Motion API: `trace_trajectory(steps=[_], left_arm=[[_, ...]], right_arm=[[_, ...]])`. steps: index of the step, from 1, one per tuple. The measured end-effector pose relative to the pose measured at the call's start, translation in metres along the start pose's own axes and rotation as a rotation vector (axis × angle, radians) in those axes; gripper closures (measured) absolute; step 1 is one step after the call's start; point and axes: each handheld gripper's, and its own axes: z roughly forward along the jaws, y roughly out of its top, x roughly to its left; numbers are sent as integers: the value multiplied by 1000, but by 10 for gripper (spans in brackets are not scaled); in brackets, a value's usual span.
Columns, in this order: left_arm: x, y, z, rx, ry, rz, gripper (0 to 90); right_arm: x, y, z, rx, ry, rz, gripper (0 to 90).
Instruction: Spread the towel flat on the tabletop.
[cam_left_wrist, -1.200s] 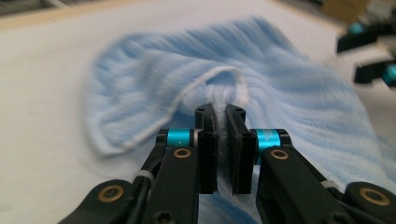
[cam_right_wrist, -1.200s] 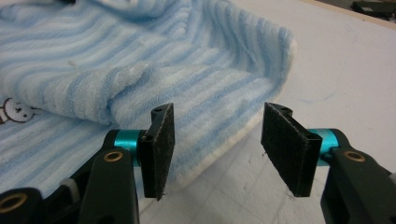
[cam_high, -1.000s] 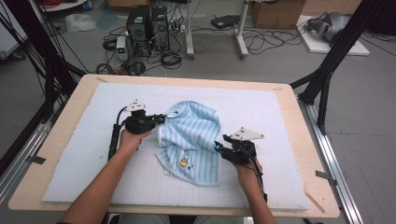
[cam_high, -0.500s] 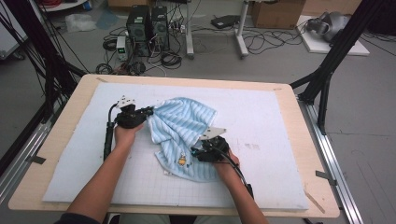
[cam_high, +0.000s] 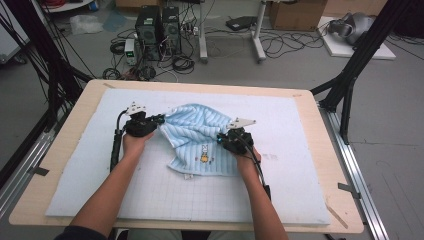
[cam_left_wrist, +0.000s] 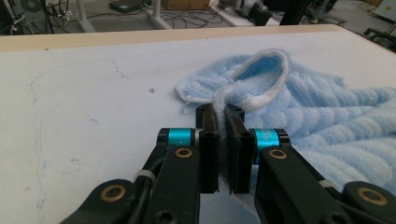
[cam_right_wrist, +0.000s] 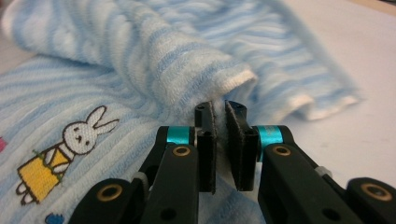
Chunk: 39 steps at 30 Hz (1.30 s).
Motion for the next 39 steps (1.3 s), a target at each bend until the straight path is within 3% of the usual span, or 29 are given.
trace_trajectory(steps=[4, 5, 6, 9, 12, 14, 18, 21, 26, 31, 34, 36, 39], left_arm=[[-4, -2, 5, 16, -6, 11, 839], [-5, -2, 5, 20, 0, 16, 762], [-7, -2, 6, 21, 16, 14, 762], [-5, 0, 2, 13, 32, -36, 508], [-2, 2, -6, 16, 21, -62, 406], [-2, 2, -12, 19, 3, -60, 384], [-2, -3, -26, 6, -20, -65, 372], [-5, -7, -35, 54, -62, -60, 366], [-22, -13, -45, 60, -109, -14, 407], [-48, -25, -43, 145, -178, 34, 437], [-65, -31, -39, 194, -210, 68, 431], [-76, -34, -34, 234, -219, 109, 412], [-90, -40, -27, 294, -200, 218, 435]], right_arm=[[-9, 7, 3, 37, -140, 10, 831], [-11, 6, 7, 51, -185, 12, 828], [-11, 6, 7, 51, -185, 12, 828], [-11, 4, 8, 52, -189, 40, 740], [-11, 4, -1, 31, -192, 44, 642], [-12, 2, -10, 8, -186, 53, 594], [-9, -2, -24, 19, -168, 50, 527], [-3, -9, -36, -3, -152, 31, 511], [5, -27, -55, -5, -131, 24, 502], [13, -55, -78, -12, -129, 24, 518], [14, -60, -83, -11, -129, 25, 516], [14, -63, -88, -23, -124, 37, 513], [16, -63, -90, -26, -129, 22, 508]])
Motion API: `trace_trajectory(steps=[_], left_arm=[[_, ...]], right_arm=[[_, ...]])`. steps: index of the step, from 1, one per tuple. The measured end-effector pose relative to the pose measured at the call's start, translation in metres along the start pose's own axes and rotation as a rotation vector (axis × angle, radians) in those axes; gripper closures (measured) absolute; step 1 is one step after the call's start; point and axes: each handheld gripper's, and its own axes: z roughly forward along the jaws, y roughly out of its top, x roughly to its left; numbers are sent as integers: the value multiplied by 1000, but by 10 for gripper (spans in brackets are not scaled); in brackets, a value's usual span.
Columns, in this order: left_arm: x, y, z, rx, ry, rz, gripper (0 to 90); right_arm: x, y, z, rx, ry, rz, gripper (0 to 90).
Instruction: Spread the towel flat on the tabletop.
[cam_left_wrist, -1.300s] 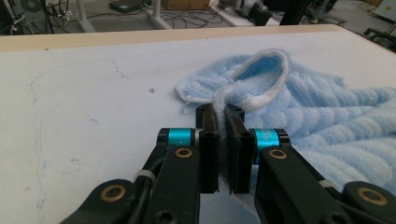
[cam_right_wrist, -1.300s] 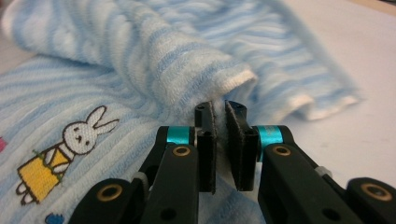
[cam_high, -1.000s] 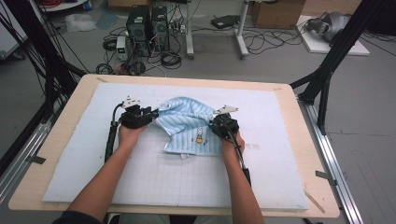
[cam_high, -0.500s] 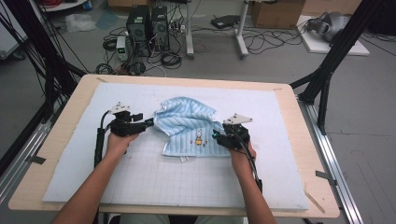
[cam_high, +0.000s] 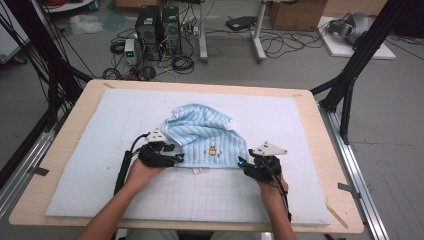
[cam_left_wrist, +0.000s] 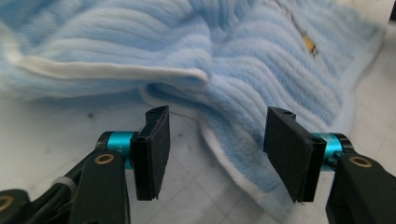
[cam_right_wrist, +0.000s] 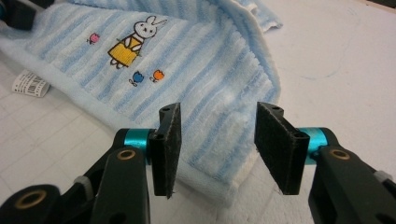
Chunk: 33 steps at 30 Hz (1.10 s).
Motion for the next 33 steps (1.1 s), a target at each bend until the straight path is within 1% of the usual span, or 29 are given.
trace_trajectory(steps=[1, 2, 3, 4, 5, 6, 7, 8, 11, 14, 16, 17, 20, 21, 25, 28, 29, 30, 31, 33], left_arm=[[-4, 1, 1, 12, 34, 56, 518], [-7, 1, 2, 6, 31, 87, 518], [-9, 1, 2, 3, 14, 104, 627], [-10, 1, 2, 2, 1, 123, 711], [-11, 0, 1, 2, 0, 137, 798], [-12, 0, 1, 1, 1, 136, 819], [-10, -1, -1, 1, -3, 133, 830], [-9, -3, -4, -2, -9, 117, 836], [-3, -11, -16, -15, -21, 90, 840], [2, -20, -30, -46, -18, 57, 840], [4, -26, -39, -71, -17, 41, 841], [4, -27, -42, -76, -14, 37, 841], [4, -35, -50, -97, -23, 30, 841], [3, -37, -52, -104, -31, 24, 841], [0, -41, -61, -130, -50, 28, 840], [0, -42, -65, -143, -52, 22, 840], [0, -42, -66, -147, -52, 22, 840], [-1, -43, -67, -148, -52, 20, 840], [-1, -43, -68, -149, -56, 19, 840], [-2, -44, -68, -150, -59, 20, 840]], right_arm=[[1, 0, 2, 6, -3, -12, 504], [1, 0, 2, 6, -3, -12, 504], [1, 0, 3, 11, -4, -21, 503], [1, 0, 4, 18, -2, -19, 504], [1, 0, 6, 22, -2, -20, 505], [1, -1, 7, 25, 1, -17, 509], [1, -1, 9, 31, 2, -17, 517], [2, -1, 10, 38, 2, -16, 523], [2, -1, 12, 48, 4, -12, 524], [2, 0, 12, 33, 11, 2, 514], [2, 1, 13, 23, 16, -1, 502], [4, 1, 13, 20, 19, 3, 494], [8, 4, 15, 15, 30, 2, 487], [9, 5, 16, 17, 36, -3, 484], [18, 8, 21, 25, 78, -34, 492], [24, 9, 26, 51, 113, -64, 536], [27, 8, 30, 89, 138, -74, 609], [27, 8, 30, 89, 138, -74, 609], [27, 7, 32, 112, 151, -80, 650], [27, 6, 32, 116, 184, -73, 745]])
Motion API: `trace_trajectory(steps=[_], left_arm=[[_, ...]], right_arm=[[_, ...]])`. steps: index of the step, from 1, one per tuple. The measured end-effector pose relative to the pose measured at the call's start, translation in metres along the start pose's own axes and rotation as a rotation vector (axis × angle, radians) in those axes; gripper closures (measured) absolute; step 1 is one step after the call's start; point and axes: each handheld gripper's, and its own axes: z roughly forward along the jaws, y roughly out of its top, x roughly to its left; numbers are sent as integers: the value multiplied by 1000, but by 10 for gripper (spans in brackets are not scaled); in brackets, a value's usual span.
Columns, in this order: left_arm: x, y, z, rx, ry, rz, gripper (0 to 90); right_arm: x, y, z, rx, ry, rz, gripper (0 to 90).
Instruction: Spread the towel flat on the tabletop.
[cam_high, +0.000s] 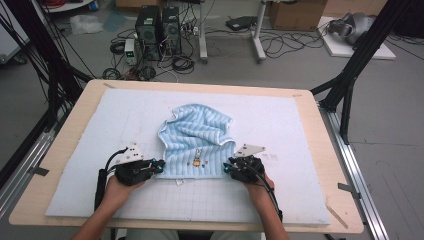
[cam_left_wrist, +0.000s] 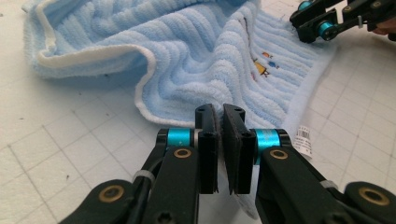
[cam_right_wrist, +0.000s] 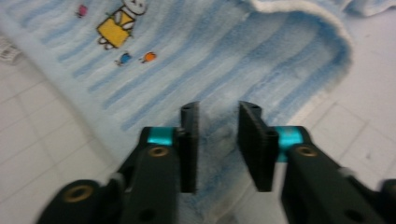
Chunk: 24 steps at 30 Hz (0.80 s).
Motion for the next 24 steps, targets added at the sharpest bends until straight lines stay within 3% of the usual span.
trace_trajectory(steps=[3, 11, 12, 14, 18, 21, 24], left_arm=[[-2, -2, 0, 5, -6, 5, 839], [-7, -6, 1, 19, -41, 17, 830], [-7, -6, 1, 22, -44, 17, 816], [-6, -6, 1, 14, -46, -12, 702], [0, -2, -3, -10, 4, -62, 514], [6, -1, -8, -26, 34, -81, 470], [12, 0, -12, -42, 52, -96, 470]], right_arm=[[1, -1, -2, 6, 32, -8, 844], [2, -8, -12, 20, 67, -5, 861], [2, -9, -13, 22, 70, -12, 861], [4, -11, -16, 31, 84, -16, 862], [11, -18, -27, 54, 126, -29, 862], [21, -29, -41, 67, 183, -65, 862], [28, -36, -49, 76, 207, -77, 862]])
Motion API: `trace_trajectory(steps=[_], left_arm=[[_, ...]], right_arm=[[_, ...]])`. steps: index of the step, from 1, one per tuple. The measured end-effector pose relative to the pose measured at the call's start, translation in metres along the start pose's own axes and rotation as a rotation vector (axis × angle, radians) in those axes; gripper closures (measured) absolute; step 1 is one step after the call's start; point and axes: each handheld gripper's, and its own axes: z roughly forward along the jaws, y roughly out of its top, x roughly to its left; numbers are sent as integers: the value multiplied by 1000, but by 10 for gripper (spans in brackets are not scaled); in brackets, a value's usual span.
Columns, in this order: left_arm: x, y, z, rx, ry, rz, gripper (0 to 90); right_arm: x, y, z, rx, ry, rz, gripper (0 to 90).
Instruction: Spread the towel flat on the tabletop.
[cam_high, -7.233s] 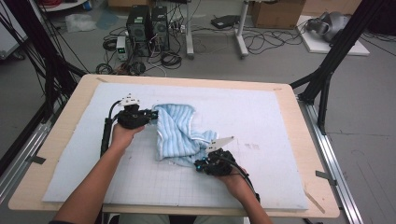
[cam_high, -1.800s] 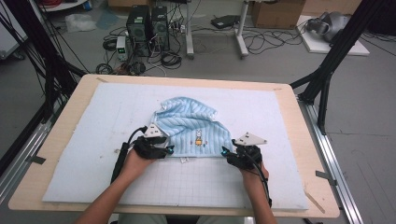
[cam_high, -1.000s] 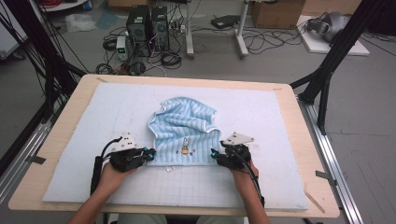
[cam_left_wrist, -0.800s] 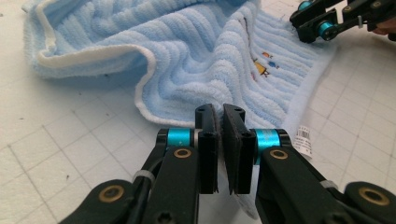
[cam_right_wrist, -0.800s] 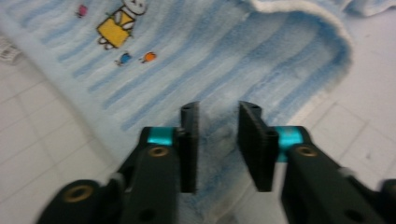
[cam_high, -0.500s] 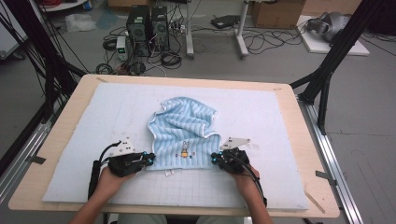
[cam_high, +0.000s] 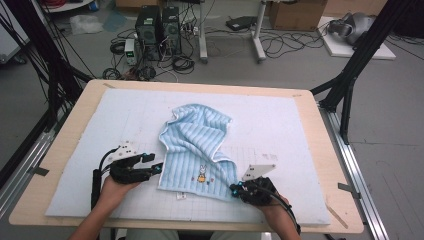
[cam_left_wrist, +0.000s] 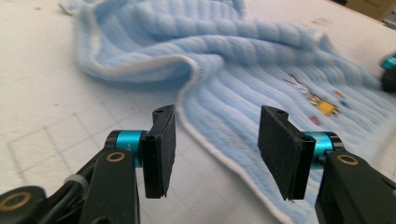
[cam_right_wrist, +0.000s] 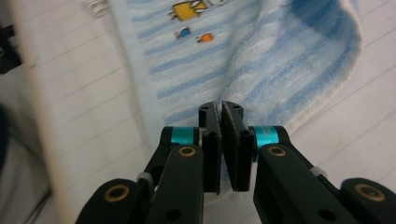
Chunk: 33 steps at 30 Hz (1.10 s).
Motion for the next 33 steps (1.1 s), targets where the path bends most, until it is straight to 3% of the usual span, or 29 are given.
trace_trajectory(steps=[6, 7, 9, 13, 15, 22, 25, 28, 33], left_arm=[[3, 1, 0, -2, 5, -5, 469], [3, 1, 2, -3, 6, -10, 468], [3, 1, 3, -1, 7, -5, 468], [3, 1, 5, -4, 6, -3, 453], [5, 0, 6, -2, 8, -12, 420], [11, -4, 5, -9, 17, -33, 379], [13, -5, 4, -16, 44, -57, 291], [15, -6, 3, -18, 49, -67, 250], [16, -7, 2, -25, 45, -63, 246]], right_arm=[[19, -11, -11, 27, 72, -36, 852], [21, -11, -12, 26, 69, -45, 782], [21, -9, -15, 0, 41, -22, 648], [6, 5, -21, -113, -44, 60, 558], [-4, 16, -18, -153, -103, 85, 468], [-43, 58, 20, -156, -223, 128, 243], [-52, 72, 36, -139, -267, 154, 225], [-59, 83, 50, -121, -291, 144, 198], [-72, 94, 79, -5, -306, 138, 229]])
